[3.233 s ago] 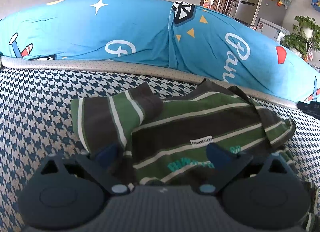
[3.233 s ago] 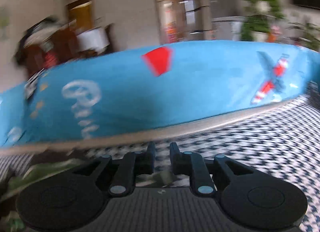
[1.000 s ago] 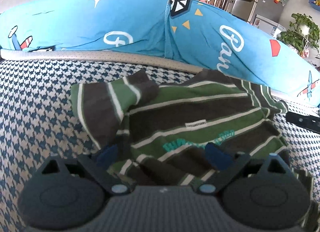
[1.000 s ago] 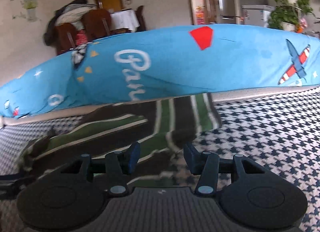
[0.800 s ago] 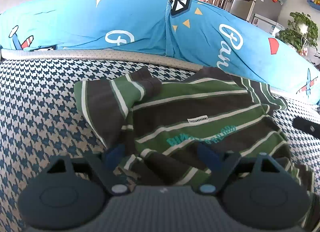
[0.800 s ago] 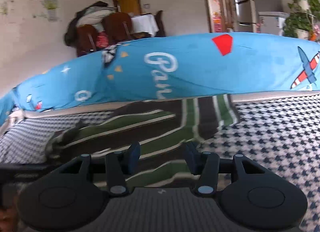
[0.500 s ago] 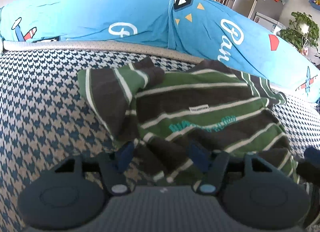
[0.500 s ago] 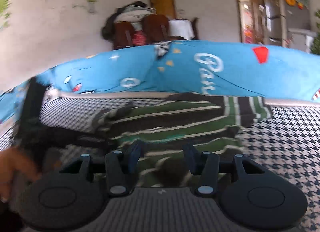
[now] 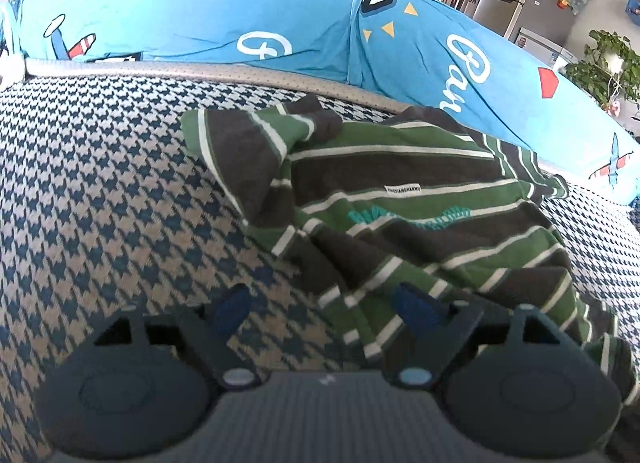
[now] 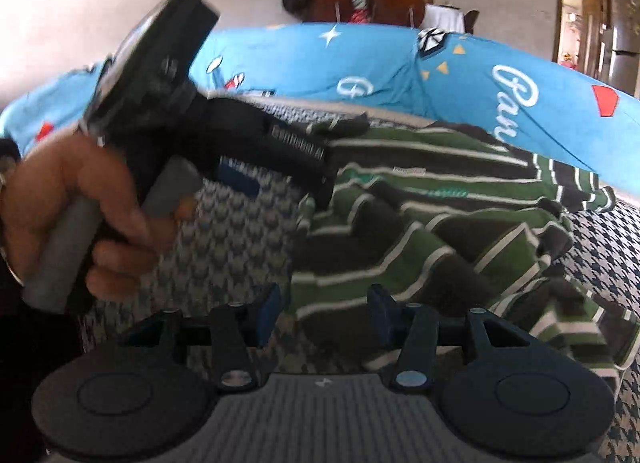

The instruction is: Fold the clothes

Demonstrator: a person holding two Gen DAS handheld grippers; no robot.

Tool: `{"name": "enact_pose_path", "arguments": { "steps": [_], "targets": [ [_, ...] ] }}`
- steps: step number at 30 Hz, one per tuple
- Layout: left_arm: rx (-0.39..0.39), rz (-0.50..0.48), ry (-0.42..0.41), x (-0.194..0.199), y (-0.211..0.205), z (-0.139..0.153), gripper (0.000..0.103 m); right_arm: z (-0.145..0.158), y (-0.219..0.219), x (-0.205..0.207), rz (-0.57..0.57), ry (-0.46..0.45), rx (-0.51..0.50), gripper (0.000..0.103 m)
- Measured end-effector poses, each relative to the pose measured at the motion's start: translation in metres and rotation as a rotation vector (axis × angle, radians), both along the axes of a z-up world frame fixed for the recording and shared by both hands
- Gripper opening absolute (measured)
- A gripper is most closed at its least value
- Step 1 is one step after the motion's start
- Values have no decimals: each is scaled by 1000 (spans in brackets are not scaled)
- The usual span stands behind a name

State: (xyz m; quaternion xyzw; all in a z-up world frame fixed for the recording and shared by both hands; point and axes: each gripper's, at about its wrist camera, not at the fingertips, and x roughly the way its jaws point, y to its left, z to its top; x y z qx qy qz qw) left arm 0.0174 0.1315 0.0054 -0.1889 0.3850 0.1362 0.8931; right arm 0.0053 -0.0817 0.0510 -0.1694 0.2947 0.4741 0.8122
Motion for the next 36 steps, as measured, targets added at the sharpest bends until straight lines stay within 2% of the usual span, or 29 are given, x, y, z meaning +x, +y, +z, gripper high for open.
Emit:
{"name": "enact_pose_path", "arguments": {
  "steps": [3, 9, 14, 17, 24, 29, 36],
  "targets": [
    [-34, 9, 0, -5, 3, -1, 85, -9, 5, -3, 16, -33, -40, 48],
    [-99, 19, -10, -15, 8, -2, 87, -23, 13, 1, 17, -83, -60, 46],
    [-120, 4, -13, -21, 6, -3, 93, -25, 12, 9, -25, -59, -37, 12],
    [-131, -7, -17, -25, 4, -2, 94, -22, 11, 9, -37, -35, -23, 7],
    [-149, 33, -94, -45, 11, 10, 95, -1, 6, -3, -22, 97, 123, 7],
    [-79, 126, -182, -69, 27, 30, 96, 10, 26, -24, 10, 147, 196, 7],
    [-9, 249, -260, -105, 59, 51, 96, 23, 63, -42, 74, 192, 259, 7]
  ]
}}
